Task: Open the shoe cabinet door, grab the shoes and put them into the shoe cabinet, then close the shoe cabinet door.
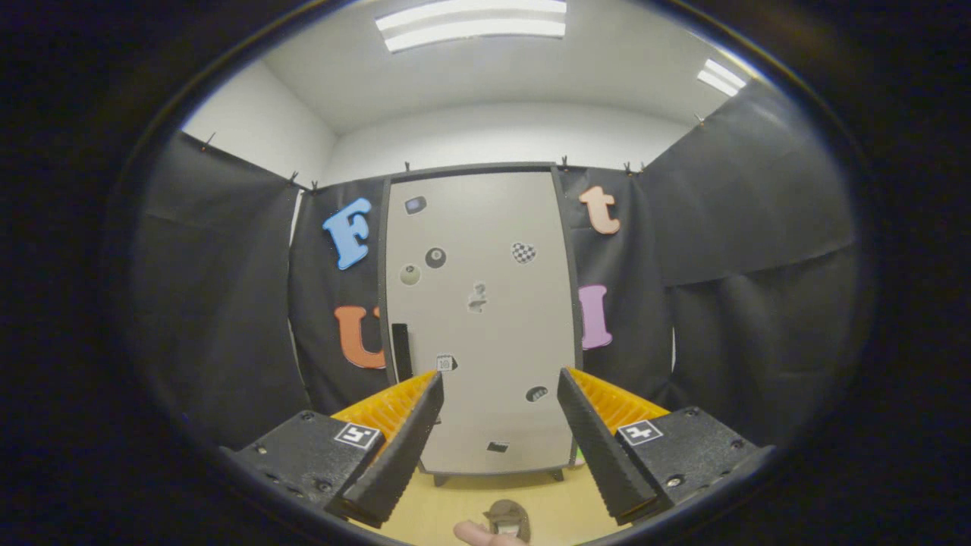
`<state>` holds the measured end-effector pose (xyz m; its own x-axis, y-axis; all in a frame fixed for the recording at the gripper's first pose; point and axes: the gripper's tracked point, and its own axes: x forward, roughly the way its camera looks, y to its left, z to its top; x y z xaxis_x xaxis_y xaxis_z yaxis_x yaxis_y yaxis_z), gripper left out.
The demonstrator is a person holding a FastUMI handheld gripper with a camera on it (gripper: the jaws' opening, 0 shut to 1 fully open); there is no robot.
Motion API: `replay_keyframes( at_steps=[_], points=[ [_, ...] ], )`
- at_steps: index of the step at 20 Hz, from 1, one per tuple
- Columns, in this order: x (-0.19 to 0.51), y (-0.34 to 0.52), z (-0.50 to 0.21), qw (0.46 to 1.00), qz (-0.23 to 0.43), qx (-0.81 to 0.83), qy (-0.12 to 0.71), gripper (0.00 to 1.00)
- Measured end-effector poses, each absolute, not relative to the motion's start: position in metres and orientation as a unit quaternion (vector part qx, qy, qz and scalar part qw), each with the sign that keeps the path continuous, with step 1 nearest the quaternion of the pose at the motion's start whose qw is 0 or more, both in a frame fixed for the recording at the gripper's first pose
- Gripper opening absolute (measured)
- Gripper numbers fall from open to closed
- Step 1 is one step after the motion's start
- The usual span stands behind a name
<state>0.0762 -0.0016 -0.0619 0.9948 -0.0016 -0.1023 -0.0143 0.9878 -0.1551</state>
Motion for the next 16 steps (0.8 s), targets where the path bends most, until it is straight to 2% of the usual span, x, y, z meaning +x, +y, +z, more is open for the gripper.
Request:
replay_keyframes(
  at_steps=[4,11,16],
  points=[
    [0.119,0.033,-0.085,0.992,0.028,-0.094,0.085,0.99],
    [0.2,0.107,-0.115,0.989,0.072,-0.094,0.088,0.98],
    [0.266,0.129,-0.153,0.987,0.051,-0.088,0.128,0.99]
  ],
)
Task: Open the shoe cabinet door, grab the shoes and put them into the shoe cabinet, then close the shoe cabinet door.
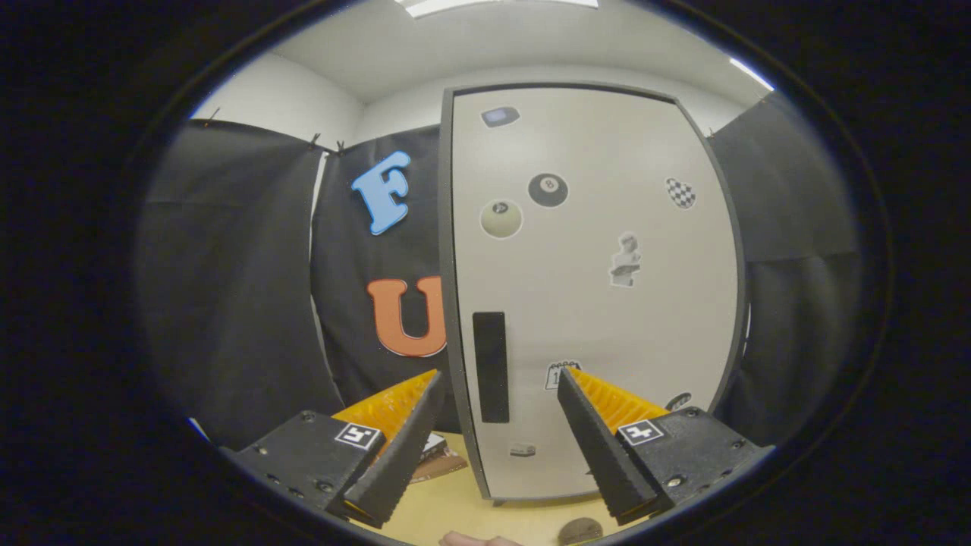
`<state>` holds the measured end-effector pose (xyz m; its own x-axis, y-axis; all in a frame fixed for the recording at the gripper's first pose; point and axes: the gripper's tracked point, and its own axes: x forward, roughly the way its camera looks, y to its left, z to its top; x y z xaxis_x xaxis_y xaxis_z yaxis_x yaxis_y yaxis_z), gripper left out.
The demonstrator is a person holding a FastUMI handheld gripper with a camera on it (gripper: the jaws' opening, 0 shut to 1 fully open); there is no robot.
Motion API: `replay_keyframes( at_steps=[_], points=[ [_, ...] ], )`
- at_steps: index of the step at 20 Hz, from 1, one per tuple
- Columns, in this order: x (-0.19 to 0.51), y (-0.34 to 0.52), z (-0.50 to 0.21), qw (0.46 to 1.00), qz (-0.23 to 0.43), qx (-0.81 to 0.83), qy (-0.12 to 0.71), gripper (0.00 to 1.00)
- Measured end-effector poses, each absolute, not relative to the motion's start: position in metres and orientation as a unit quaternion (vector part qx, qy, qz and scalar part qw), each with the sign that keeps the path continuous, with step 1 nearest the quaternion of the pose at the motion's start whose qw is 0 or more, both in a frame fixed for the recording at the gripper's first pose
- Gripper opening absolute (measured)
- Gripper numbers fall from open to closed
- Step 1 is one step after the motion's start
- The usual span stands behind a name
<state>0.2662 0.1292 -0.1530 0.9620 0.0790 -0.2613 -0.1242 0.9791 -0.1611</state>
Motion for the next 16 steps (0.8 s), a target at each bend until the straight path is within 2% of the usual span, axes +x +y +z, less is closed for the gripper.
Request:
replay_keyframes(
  at_steps=[3,5,6,10,12,16],
  points=[
    [0.3,0.14,-0.174,0.985,0.045,-0.091,0.141,0.99],
    [0.314,0.144,-0.182,0.984,0.036,-0.085,0.151,0.95],
    [0.321,0.142,-0.186,0.984,0.027,-0.086,0.153,0.84],
    [0.338,0.128,-0.199,0.979,-0.006,-0.103,0.175,0.59],
    [0.339,0.13,-0.202,0.979,-0.002,-0.093,0.181,0.39],
    [0.338,0.128,-0.2,0.976,-0.006,-0.109,0.188,0.36]
  ],
)
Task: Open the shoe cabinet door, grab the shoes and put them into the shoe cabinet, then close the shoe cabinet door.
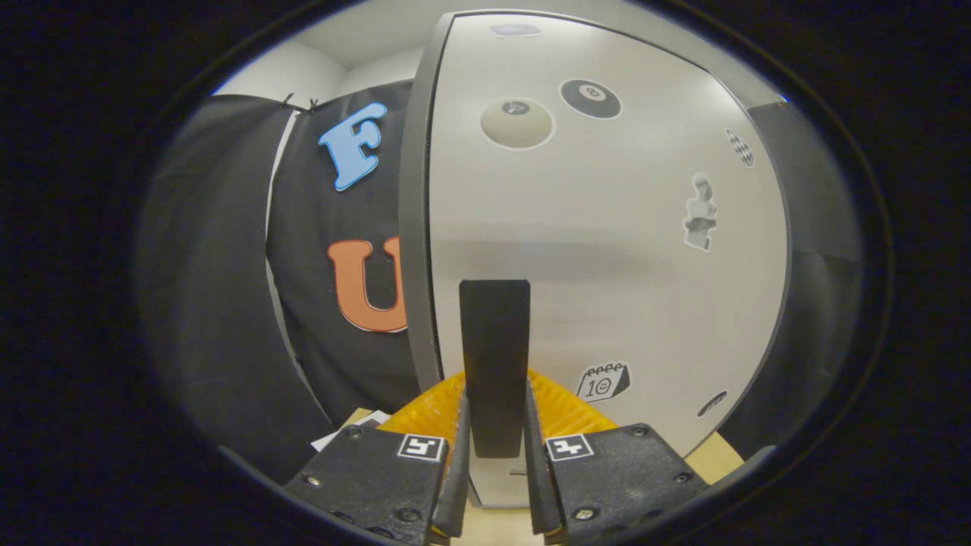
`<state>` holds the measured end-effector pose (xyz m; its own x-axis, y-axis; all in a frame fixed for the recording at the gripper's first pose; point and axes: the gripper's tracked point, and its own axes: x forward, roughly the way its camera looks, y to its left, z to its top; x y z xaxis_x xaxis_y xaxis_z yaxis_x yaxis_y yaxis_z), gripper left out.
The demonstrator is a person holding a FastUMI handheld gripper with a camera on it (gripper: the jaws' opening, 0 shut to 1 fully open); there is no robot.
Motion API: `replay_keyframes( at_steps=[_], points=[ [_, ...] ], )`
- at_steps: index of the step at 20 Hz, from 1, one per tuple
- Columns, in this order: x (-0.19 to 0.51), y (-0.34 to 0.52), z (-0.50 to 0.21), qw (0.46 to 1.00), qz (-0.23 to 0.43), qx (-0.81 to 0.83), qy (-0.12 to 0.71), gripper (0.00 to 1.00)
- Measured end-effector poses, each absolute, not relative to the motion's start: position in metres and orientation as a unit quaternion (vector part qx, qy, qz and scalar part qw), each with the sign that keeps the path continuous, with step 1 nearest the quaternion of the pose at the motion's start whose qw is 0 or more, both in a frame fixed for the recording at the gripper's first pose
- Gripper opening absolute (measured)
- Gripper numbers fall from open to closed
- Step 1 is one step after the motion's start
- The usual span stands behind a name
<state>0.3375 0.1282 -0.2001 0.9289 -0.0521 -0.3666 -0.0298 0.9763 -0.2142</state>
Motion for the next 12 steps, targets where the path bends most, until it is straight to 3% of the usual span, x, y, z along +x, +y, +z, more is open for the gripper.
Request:
replay_keyframes(
  at_steps=[6,12],
  points=[
    [0.335,0.127,-0.201,0.971,-0.029,-0.11,0.211,0.35],
    [0.312,0.128,-0.196,0.965,0.004,-0.101,0.242,0.3]
  ],
)
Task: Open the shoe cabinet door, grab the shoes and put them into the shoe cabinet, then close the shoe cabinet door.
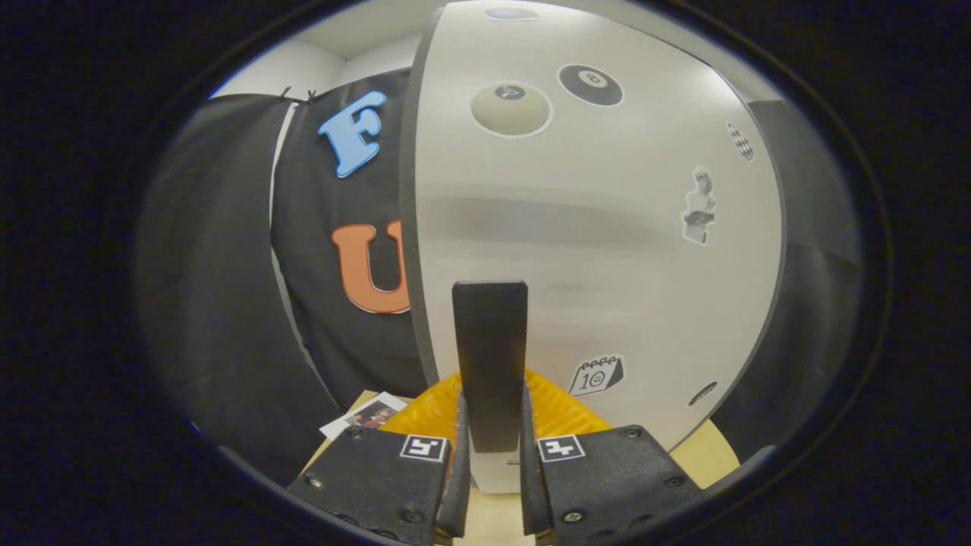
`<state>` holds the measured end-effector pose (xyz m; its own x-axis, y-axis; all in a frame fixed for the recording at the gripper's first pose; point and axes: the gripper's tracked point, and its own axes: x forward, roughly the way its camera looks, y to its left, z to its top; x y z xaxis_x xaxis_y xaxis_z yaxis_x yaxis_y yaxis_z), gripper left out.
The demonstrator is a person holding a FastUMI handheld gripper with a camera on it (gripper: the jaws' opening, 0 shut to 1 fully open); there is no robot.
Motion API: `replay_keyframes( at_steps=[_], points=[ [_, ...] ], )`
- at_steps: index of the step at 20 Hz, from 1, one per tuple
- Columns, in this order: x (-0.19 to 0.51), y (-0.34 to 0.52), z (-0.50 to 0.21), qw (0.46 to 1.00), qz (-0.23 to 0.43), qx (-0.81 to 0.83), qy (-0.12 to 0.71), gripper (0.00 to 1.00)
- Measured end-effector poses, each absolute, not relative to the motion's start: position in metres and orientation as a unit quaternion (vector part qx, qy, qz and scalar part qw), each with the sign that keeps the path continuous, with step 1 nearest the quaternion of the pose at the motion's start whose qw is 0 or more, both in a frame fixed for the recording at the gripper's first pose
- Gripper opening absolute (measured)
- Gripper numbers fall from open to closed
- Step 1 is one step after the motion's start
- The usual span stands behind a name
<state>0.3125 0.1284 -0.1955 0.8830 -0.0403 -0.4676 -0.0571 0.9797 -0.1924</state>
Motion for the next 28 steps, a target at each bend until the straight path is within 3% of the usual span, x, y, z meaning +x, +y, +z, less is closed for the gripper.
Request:
replay_keyframes(
  at_steps=[10,28],
  points=[
    [0.232,0.11,-0.17,0.961,0.095,-0.114,0.232,0.3],
    [0.119,0.007,-0.109,0.962,0.162,-0.093,0.198,0.27]
  ],
)
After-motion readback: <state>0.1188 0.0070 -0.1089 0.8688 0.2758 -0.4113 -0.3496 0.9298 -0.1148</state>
